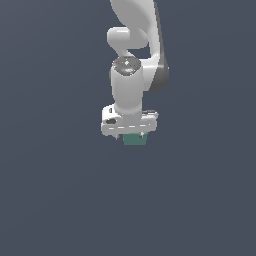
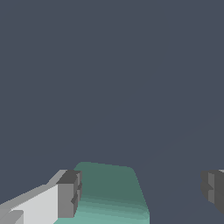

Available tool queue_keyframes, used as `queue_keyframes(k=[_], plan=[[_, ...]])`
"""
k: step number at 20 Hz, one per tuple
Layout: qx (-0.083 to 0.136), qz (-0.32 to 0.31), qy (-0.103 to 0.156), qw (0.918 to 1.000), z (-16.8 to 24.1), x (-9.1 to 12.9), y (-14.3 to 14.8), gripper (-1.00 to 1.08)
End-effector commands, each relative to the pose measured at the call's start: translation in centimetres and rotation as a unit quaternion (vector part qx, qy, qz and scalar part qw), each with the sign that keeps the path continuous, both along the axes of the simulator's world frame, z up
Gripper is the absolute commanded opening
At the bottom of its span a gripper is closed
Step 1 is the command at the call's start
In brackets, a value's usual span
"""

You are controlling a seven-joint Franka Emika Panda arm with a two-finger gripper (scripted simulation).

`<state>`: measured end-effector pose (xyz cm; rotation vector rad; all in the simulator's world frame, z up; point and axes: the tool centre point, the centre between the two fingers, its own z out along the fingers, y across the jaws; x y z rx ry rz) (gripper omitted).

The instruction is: Pick up the object and move it to a goal position.

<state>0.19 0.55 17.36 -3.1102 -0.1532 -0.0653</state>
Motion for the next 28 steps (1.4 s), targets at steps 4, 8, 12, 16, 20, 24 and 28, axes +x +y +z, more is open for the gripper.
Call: queue_keyframes(k=[4,8,12,16,20,24,28], plan=[[-0.002,0.05,0.0,0.9987,-0.2,-0.5,0.2,1.0],[-0.005,0.1,0.001,0.995,-0.4,-1.0,0.4,1.0],[-0.007,0.156,0.001,0.9877,-0.7,-1.6,0.6,1.0],[-0.01,0.212,0.001,0.9773,-0.9,-2.2,0.9,1.0],[-0.012,0.267,0.002,0.9637,-1.1,-2.7,1.1,1.0],[-0.014,0.321,0.002,0.9469,-1.3,-3.3,1.4,1.0],[-0.016,0.375,0.002,0.9271,-1.5,-3.9,1.6,1.0]])
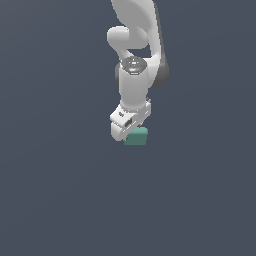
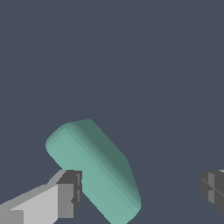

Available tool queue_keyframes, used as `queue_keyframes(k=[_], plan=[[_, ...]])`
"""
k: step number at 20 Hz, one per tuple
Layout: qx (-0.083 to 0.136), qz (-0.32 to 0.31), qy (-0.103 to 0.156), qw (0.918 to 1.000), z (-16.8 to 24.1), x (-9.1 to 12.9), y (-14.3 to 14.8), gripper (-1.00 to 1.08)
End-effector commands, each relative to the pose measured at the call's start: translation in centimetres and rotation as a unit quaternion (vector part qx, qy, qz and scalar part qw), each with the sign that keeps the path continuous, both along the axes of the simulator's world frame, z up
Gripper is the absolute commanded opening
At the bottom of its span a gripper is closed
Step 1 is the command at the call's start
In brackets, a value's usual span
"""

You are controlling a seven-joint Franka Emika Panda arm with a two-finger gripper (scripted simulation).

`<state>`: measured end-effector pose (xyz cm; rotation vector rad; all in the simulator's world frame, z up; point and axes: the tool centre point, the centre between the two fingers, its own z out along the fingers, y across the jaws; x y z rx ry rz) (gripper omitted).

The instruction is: Pick up the object and move it to a goal position.

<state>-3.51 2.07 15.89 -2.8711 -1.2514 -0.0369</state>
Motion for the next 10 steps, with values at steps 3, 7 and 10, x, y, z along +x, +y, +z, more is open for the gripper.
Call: queue_keyframes(k=[3,7,10], plan=[[-0.002,0.065,0.001,0.9979,-0.2,-0.7,0.3,1.0],[-0.004,0.122,0.001,0.9925,-0.4,-1.3,0.5,1.0],[-0.006,0.165,0.002,0.9863,-0.6,-1.7,0.7,1.0]])
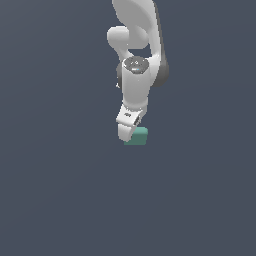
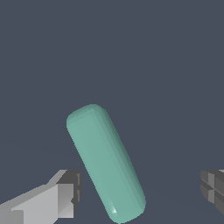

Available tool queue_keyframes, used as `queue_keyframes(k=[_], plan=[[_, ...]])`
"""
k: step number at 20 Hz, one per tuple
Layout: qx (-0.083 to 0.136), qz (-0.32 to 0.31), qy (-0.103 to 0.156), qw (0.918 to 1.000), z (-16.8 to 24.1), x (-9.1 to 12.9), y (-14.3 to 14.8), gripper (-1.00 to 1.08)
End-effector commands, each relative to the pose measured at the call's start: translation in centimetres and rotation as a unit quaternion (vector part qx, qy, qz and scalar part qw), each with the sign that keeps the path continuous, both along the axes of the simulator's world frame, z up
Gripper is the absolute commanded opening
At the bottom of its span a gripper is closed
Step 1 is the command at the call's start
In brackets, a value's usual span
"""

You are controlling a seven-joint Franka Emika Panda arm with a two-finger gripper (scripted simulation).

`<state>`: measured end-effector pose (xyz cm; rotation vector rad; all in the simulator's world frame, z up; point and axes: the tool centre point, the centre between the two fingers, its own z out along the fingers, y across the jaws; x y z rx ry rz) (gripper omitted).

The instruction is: Pick up the object and move it to a goal position.

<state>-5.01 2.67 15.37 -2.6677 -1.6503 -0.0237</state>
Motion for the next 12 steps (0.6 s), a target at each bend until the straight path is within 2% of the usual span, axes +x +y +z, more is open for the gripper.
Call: queue_keyframes(k=[1,12], plan=[[-0.001,0.037,0.0,0.9993,-0.1,-0.4,0.2,1.0],[-0.005,0.173,0.003,0.985,-0.6,-1.9,0.7,1.0]])
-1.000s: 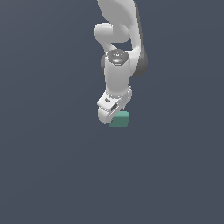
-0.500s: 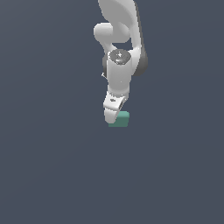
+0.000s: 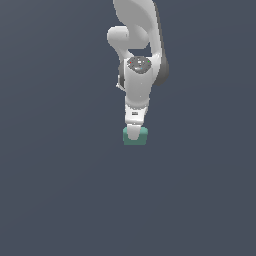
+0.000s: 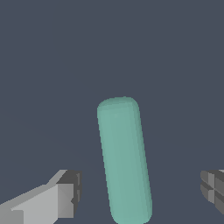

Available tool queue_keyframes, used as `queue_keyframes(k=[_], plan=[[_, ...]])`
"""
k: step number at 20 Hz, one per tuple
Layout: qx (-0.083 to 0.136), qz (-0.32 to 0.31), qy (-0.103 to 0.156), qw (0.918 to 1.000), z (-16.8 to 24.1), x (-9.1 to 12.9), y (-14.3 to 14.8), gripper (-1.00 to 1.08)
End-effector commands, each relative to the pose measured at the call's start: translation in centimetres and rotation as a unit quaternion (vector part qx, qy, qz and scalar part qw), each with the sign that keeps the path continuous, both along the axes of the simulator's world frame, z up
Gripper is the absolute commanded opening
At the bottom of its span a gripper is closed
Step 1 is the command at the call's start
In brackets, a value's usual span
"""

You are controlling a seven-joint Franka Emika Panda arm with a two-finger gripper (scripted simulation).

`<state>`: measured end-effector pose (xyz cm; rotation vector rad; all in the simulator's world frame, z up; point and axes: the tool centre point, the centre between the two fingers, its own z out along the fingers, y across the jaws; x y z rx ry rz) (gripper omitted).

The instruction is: Pick up the object and move it to a goal position.

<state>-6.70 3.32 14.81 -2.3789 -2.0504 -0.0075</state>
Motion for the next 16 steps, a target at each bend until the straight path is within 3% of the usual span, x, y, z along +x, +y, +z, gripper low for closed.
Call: queue_keyframes(k=[1,8,16], plan=[[-0.001,0.024,0.0,0.9997,-0.08,-0.26,0.1,1.0],[-0.002,0.063,0.001,0.998,-0.21,-0.68,0.25,1.0],[-0.002,0.066,0.001,0.9978,-0.52,-0.73,0.25,1.0]])
